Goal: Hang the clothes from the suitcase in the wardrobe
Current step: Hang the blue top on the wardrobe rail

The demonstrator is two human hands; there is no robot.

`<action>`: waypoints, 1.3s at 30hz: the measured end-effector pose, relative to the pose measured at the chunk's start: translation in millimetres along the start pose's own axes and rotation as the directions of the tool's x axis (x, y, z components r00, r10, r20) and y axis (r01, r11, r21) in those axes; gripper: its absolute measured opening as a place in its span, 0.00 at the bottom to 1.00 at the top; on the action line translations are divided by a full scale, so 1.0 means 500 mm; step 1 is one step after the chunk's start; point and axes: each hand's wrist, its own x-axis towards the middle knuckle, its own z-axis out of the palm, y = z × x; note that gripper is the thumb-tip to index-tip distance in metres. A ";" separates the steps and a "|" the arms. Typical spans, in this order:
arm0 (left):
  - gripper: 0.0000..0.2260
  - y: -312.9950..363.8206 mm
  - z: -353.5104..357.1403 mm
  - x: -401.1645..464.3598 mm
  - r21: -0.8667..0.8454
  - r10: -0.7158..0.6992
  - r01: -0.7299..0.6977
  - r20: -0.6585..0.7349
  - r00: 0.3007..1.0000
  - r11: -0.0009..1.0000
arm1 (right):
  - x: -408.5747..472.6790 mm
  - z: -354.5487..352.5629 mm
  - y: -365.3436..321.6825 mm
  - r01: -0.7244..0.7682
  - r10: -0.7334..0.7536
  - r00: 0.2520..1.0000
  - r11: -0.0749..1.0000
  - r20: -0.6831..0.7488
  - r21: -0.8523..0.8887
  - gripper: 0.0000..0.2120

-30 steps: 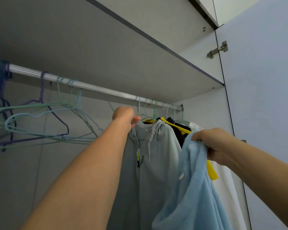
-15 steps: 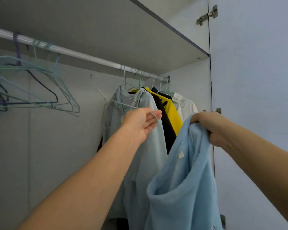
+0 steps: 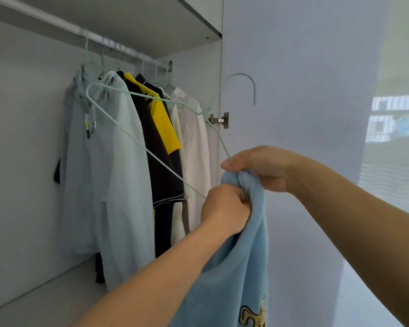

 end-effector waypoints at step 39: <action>0.09 0.018 0.167 0.077 -0.089 0.490 -0.515 -0.203 0.848 0.853 | -0.068 -0.221 0.161 0.061 -0.387 0.861 0.722 -0.330 -0.689 0.04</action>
